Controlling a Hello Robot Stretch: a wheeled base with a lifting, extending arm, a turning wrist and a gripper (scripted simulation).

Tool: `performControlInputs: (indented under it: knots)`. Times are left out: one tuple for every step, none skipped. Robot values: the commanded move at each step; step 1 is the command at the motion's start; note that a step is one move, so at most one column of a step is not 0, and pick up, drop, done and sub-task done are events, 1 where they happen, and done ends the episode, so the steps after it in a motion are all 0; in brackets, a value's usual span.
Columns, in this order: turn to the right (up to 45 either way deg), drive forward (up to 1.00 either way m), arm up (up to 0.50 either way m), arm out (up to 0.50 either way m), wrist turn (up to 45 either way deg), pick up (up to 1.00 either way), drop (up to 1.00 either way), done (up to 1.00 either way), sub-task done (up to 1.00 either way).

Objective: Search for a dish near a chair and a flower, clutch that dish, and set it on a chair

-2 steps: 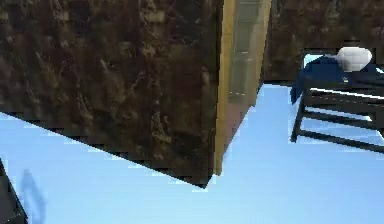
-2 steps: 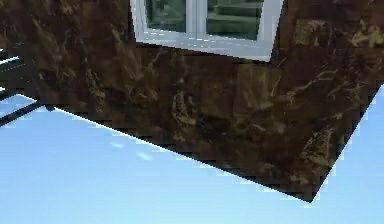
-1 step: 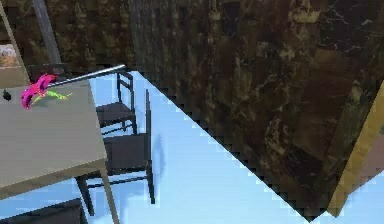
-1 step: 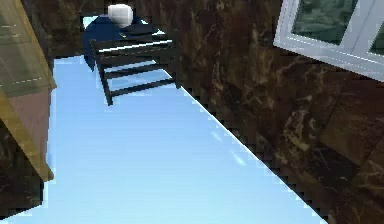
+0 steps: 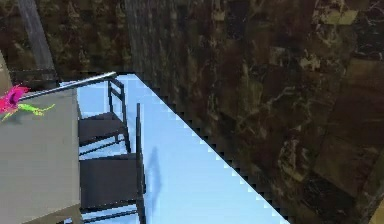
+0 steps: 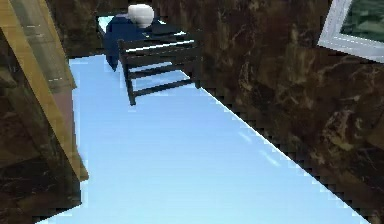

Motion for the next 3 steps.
performControlInputs:
  knots:
    - [-3.0, 0.00, 0.00, 0.00, 0.0, 0.00, 0.00, 0.00, 0.00]
    - [0.0, 0.40, 0.00, 0.00, 0.0, 0.00, 0.00, 0.00, 0.00]
    - [-45.0, 0.00, 0.00, 0.00, 0.0, 0.00, 0.00, 0.00, 0.00]
